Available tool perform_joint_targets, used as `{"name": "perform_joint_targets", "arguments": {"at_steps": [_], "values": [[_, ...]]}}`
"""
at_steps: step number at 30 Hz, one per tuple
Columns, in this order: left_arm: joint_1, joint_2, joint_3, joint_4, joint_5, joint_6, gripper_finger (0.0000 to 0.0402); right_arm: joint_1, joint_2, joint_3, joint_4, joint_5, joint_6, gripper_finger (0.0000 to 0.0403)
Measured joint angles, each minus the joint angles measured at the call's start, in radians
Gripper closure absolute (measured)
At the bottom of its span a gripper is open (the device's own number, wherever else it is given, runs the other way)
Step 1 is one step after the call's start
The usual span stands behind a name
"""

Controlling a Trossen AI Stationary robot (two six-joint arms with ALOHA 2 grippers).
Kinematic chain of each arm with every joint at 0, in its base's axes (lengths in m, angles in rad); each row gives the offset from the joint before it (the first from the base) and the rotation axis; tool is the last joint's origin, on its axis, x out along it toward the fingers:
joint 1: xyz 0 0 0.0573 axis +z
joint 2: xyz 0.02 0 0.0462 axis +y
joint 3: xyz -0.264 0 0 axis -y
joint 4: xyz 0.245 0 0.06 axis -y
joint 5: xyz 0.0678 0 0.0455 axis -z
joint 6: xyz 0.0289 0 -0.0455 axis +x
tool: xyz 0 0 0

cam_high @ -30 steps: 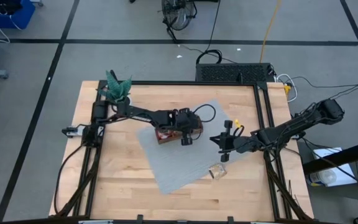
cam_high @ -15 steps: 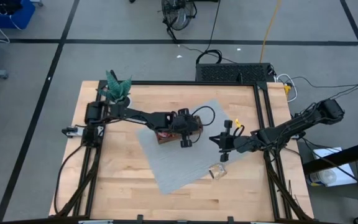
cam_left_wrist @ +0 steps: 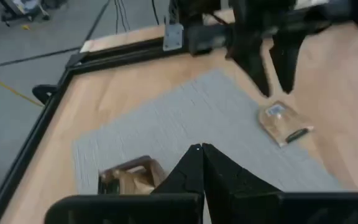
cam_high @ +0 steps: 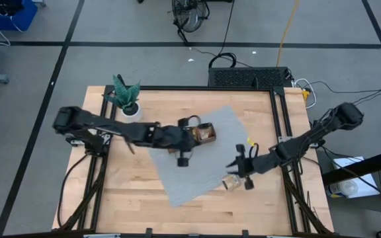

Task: Pick & Place Tea
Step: Put the brown tea into the right part of the wooden organizer

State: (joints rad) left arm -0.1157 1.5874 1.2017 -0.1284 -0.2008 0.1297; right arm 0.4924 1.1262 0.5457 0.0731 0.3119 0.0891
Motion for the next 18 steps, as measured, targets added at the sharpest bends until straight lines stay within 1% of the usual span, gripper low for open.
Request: {"name": "perform_joint_targets", "arguments": {"at_steps": [3, 5, 7, 9, 12, 14, 18], "values": [[-0.030, -0.082, -0.122, 0.089, -0.013, -0.038, 0.0394, 0.045, 0.056, -0.001, -0.098, -0.008, 0.175, 0.0236], [-0.045, -0.119, -0.199, 0.177, -0.011, -0.060, 0.0387, 0.066, 0.111, -0.001, -0.138, -0.031, 0.250, 0.0190], [-0.058, -0.144, -0.266, 0.235, -0.009, -0.066, 0.0383, 0.077, 0.178, 0.001, -0.131, -0.065, 0.288, 0.0155], [-0.063, -0.159, -0.309, 0.293, -0.010, -0.074, 0.0382, 0.083, 0.236, 0.017, -0.149, -0.088, 0.292, 0.0132], [-0.062, -0.165, -0.339, 0.348, -0.012, -0.081, 0.0381, 0.081, 0.312, 0.058, -0.166, -0.111, 0.283, 0.0119], [-0.062, -0.165, -0.345, 0.334, -0.012, -0.082, 0.0381, 0.074, 0.364, 0.082, -0.168, -0.134, 0.267, 0.0119], [-0.061, -0.164, -0.344, 0.332, -0.011, -0.083, 0.0381, 0.064, 0.434, 0.111, -0.182, -0.163, 0.263, 0.0138]]}}
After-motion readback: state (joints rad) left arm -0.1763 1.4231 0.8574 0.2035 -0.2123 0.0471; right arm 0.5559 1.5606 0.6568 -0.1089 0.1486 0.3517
